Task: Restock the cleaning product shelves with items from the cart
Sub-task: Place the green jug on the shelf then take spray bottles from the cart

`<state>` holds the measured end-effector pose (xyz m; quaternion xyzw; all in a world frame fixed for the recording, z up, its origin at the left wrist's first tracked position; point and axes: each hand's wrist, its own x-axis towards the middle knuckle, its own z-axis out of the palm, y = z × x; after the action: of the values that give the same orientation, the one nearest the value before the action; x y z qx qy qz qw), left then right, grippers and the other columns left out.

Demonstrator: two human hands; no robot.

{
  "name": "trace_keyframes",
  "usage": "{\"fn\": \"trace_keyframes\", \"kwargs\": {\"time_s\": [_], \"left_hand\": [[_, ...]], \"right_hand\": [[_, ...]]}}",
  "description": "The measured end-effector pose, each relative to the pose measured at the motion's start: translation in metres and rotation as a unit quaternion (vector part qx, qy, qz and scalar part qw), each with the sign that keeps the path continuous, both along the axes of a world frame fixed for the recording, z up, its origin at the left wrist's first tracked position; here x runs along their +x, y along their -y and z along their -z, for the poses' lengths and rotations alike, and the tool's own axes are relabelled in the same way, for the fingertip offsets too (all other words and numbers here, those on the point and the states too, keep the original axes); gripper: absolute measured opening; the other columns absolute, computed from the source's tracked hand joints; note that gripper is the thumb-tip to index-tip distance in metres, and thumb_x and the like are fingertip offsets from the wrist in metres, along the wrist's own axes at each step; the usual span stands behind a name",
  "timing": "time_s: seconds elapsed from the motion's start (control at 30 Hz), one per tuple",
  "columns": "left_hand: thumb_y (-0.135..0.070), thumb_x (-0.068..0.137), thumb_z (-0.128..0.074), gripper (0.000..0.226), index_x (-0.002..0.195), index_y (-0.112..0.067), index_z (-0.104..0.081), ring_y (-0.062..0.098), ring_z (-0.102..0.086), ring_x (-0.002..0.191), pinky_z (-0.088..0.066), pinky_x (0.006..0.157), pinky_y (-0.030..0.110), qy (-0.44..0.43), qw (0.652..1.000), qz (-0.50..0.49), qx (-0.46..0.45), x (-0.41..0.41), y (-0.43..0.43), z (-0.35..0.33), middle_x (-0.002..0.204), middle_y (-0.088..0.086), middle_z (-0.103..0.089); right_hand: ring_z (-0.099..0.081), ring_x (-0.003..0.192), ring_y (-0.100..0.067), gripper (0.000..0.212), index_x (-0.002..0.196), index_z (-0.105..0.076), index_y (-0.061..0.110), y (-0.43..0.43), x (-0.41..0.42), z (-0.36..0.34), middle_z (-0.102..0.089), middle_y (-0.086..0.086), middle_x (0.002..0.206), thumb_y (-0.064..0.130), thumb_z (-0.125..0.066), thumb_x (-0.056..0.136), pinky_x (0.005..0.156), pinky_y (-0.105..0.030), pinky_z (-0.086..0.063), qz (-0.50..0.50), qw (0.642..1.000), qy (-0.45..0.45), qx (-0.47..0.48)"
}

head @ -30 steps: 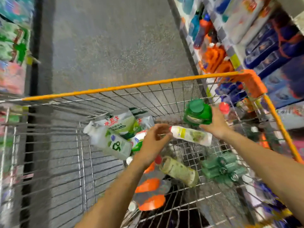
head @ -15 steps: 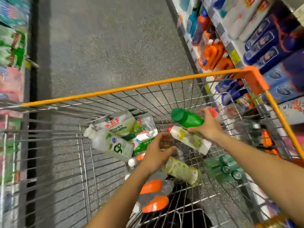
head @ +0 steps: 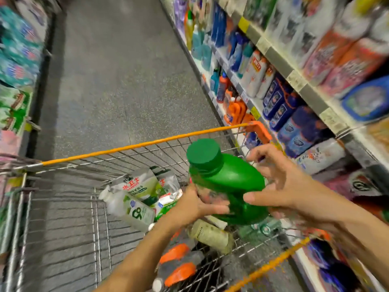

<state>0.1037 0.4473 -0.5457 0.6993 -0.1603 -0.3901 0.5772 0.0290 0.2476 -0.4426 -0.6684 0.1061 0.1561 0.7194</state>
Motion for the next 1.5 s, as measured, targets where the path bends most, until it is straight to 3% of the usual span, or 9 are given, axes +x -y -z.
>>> {"fn": "trace_keyframes", "kwargs": {"time_s": [0.07, 0.17, 0.33, 0.43, 0.6, 0.83, 1.03, 1.3, 1.5], "left_hand": [[0.019, 0.063, -0.076, 0.03, 0.086, 0.01, -0.058, -0.007, -0.065, 0.067, -0.049, 0.063, 0.01, -0.004, 0.997, -0.018, -0.074, -0.017, 0.011, -0.03, 0.09, 0.014, -0.07], [-0.002, 0.044, -0.091, 0.073, 0.109, 0.004, -0.057, 0.013, -0.071, 0.085, -0.056, 0.072, 0.024, -0.023, 0.986, -0.061, -0.155, -0.042, 0.028, -0.05, 0.094, 0.004, -0.076], [-0.001, 0.045, -0.087, 0.078, 0.116, -0.005, -0.055, 0.021, -0.072, 0.086, -0.056, 0.071, 0.026, 0.014, 0.974, -0.106, -0.197, -0.082, 0.056, -0.087, 0.099, 0.007, -0.074], [0.008, 0.054, -0.081, 0.069, 0.117, -0.006, -0.056, 0.025, -0.07, 0.098, -0.056, 0.078, 0.032, 0.046, 0.97, -0.09, -0.222, -0.104, 0.075, -0.117, 0.108, 0.008, -0.072], [-0.01, 0.05, -0.084, 0.074, 0.117, 0.002, -0.056, 0.021, -0.071, 0.095, -0.055, 0.076, 0.027, 0.065, 0.963, -0.011, -0.26, -0.149, 0.12, -0.166, 0.104, 0.009, -0.073], [-0.012, 0.05, -0.083, 0.069, 0.115, -0.009, -0.059, 0.017, -0.07, 0.095, -0.055, 0.077, 0.024, 0.091, 0.942, 0.119, -0.3, -0.199, 0.198, -0.223, 0.104, 0.002, -0.074], [-0.011, 0.051, -0.085, 0.064, 0.11, -0.003, -0.062, 0.013, -0.071, 0.084, -0.054, 0.071, 0.022, 0.102, 0.926, 0.203, -0.301, -0.213, 0.273, -0.261, 0.093, 0.003, -0.076], [-0.033, 0.053, -0.084, 0.045, 0.097, -0.024, -0.075, 0.018, -0.072, 0.09, -0.056, 0.074, 0.027, 0.138, 0.896, 0.302, -0.296, -0.196, 0.379, -0.321, 0.097, 0.004, -0.075], [-0.037, 0.058, -0.082, 0.045, 0.097, -0.017, -0.072, 0.021, -0.072, 0.091, -0.058, 0.081, 0.035, 0.149, 0.892, 0.289, -0.315, -0.185, 0.443, -0.349, 0.094, 0.004, -0.076]], "right_hand": [[-0.045, 0.033, -0.017, 0.057, 0.108, -0.044, 0.025, 0.01, -0.014, -0.029, -0.068, -0.01, 0.092, 0.004, -0.076, 0.066, 0.034, -0.02, -0.04, -0.003, 1.0, 0.025, 0.015], [-0.06, 0.047, -0.031, 0.063, 0.123, -0.044, 0.029, 0.023, -0.041, -0.062, -0.066, -0.012, 0.113, 0.012, -0.08, 0.074, 0.044, -0.037, -0.053, -0.03, 0.995, 0.079, -0.057], [-0.058, 0.074, 0.006, 0.068, 0.126, -0.043, 0.047, 0.045, -0.098, -0.077, -0.057, 0.025, 0.109, 0.069, -0.069, 0.067, 0.063, -0.009, -0.04, 0.077, 0.89, 0.197, -0.404], [-0.056, 0.115, 0.001, 0.065, 0.131, -0.044, 0.041, 0.049, -0.133, -0.078, -0.058, 0.021, 0.126, 0.057, -0.07, 0.073, 0.093, -0.02, -0.046, 0.111, 0.928, 0.226, -0.275], [-0.062, 0.109, -0.002, 0.053, 0.127, -0.046, 0.031, 0.052, -0.195, -0.109, -0.064, 0.022, 0.114, 0.024, -0.069, 0.08, 0.086, -0.016, -0.05, 0.228, 0.918, 0.278, -0.168], [-0.063, 0.093, 0.006, 0.065, 0.123, -0.044, 0.025, 0.094, -0.269, -0.157, -0.066, 0.024, 0.102, 0.015, -0.081, 0.071, 0.076, -0.008, -0.047, 0.362, 0.849, 0.31, -0.229], [-0.062, 0.107, -0.001, 0.068, 0.13, -0.043, 0.028, 0.144, -0.297, -0.193, -0.064, 0.02, 0.113, 0.018, -0.076, 0.071, 0.084, -0.013, -0.047, 0.432, 0.791, 0.33, -0.281], [-0.062, 0.108, -0.003, 0.065, 0.127, -0.049, 0.032, 0.218, -0.293, -0.242, -0.064, 0.017, 0.115, 0.027, -0.078, 0.068, 0.087, -0.023, -0.052, 0.528, 0.696, 0.361, -0.326], [-0.065, 0.108, -0.013, 0.068, 0.126, -0.05, 0.028, 0.266, -0.28, -0.265, -0.066, 0.002, 0.118, 0.026, -0.081, 0.066, 0.092, -0.039, -0.053, 0.571, 0.659, 0.374, -0.315]]}}
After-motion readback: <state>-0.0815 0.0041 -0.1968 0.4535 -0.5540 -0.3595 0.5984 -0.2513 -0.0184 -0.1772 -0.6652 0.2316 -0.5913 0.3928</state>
